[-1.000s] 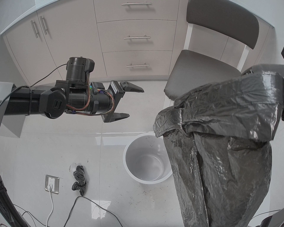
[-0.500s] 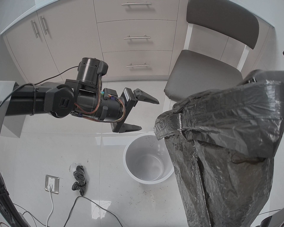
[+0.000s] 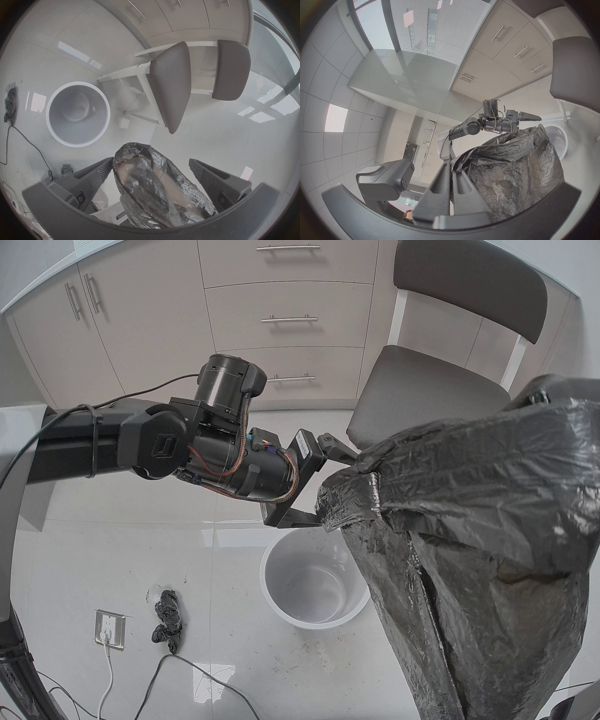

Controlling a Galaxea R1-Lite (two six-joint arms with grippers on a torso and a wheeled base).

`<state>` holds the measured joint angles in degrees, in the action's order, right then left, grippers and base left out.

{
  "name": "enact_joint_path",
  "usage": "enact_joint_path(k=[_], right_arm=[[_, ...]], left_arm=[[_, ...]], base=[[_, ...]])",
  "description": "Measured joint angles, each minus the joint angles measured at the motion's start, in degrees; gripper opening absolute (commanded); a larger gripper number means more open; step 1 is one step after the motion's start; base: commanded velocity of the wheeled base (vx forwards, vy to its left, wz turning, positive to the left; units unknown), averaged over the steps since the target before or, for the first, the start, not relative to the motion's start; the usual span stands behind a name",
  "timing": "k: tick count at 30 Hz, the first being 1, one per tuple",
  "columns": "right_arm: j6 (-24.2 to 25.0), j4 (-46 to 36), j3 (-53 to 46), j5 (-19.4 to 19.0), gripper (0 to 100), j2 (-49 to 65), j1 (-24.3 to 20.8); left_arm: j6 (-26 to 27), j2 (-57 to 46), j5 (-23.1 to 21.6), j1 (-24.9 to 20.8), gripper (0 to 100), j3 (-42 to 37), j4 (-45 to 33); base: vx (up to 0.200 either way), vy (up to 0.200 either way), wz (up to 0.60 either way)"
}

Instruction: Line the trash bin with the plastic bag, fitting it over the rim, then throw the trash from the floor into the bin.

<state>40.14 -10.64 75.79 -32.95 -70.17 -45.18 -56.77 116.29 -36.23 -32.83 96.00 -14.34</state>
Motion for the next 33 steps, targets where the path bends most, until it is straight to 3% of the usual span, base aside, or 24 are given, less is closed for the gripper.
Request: enact_joint_path(k=[33], right_arm=[[-2.6,0.2,0.7,0.6,0,0.0,0.6]], left_arm=[[-0.5,1.0,0.0,-1.9,100,1.6,-3.9]], base=[[0.0,0.0,0.0]])
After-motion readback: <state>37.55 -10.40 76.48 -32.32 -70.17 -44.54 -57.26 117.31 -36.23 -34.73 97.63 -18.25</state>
